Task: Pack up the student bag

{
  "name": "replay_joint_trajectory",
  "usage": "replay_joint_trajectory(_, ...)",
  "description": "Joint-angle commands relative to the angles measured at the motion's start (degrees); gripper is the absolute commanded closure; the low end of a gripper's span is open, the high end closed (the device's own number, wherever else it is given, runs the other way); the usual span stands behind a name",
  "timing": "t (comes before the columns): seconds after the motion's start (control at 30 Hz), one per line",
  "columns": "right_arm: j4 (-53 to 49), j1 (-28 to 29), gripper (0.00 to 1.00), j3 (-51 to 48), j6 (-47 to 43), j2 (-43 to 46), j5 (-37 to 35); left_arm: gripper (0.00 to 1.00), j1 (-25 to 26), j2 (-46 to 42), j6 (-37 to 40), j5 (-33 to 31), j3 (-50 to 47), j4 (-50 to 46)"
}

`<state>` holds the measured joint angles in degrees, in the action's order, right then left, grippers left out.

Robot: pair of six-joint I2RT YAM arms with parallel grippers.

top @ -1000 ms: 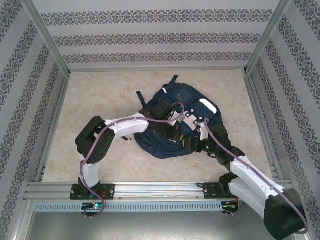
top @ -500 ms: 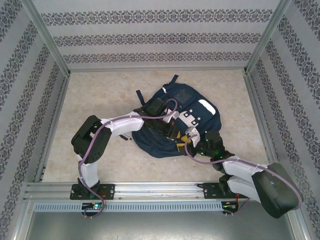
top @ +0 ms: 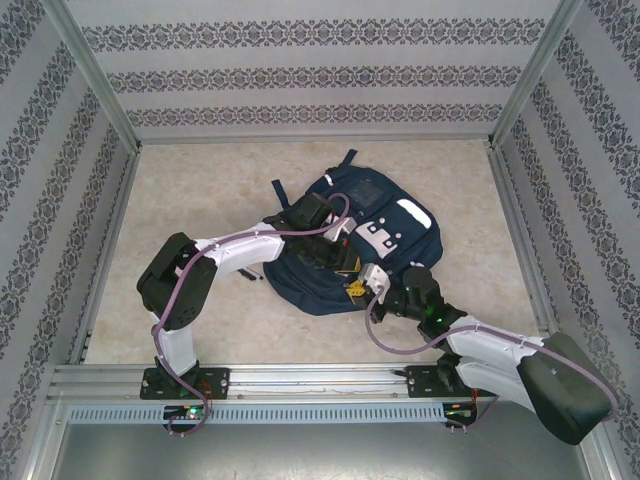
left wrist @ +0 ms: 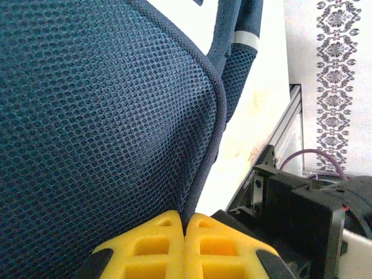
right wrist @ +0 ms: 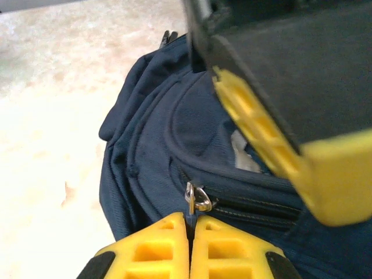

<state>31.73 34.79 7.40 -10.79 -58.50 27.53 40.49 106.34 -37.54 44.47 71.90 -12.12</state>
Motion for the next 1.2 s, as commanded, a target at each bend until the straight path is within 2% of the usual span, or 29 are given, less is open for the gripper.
replay_joint_trajectory(0.0,-4.73,4.09,1.00,1.99,-4.31,1.02,0.18,1.00,-0.42,-1.63,-3.81,-3.58,2.13,5.52)
replay_joint_trajectory(0.23,-3.24,11.56,0.99,5.84,0.39,-3.72,-7.63,1.00,0.70,0.63,-8.93,-5.17,3.75,9.97)
replay_joint_trajectory(0.33,-0.36,14.40,0.93,7.69,5.33,-7.42,-12.71,1.00,1.63,2.46,-11.32,-5.27,4.55,12.23)
replay_joint_trajectory(0.43,2.09,15.83,0.89,9.11,12.15,-10.55,-15.04,1.00,2.35,3.96,-13.36,-5.62,5.16,14.89)
replay_joint_trajectory(0.5,2.38,16.97,0.82,9.74,14.97,-11.37,-15.74,1.00,2.40,4.90,-14.04,-5.75,5.69,15.69)
replay_joint_trajectory(0.67,-0.87,18.03,0.69,7.88,15.30,-5.19,-16.22,1.00,2.23,5.20,-9.97,-6.60,7.35,11.95)
replay_joint_trajectory(0.7,-3.08,17.97,0.68,7.45,14.17,-2.77,-15.75,1.00,2.02,4.93,-8.73,-6.83,7.46,10.72)
replay_joint_trajectory(0.83,-14.21,15.99,0.63,7.56,5.86,6.27,-7.46,0.84,0.56,3.09,-6.12,-6.69,7.06,8.14)
replay_joint_trajectory(0.97,-19.24,13.40,0.59,8.16,1.79,11.02,-0.12,0.74,-0.65,1.41,-5.39,-6.74,6.23,7.63)
replay_joint_trajectory(1.0,-23.36,10.38,0.58,9.44,-1.16,15.04,5.47,0.71,-1.55,-0.23,-4.83,-6.77,5.44,7.21)
replay_joint_trajectory(1.03,-26.60,7.14,0.57,11.11,-3.73,18.12,8.40,0.63,-3.49,-4.47,-2.35,-6.50,4.04,4.54)
replay_joint_trajectory(1.17,-31.05,-0.12,0.56,15.31,-8.95,21.84,9.81,0.57,-5.36,-12.10,0.83,-7.83,0.46,-0.29)
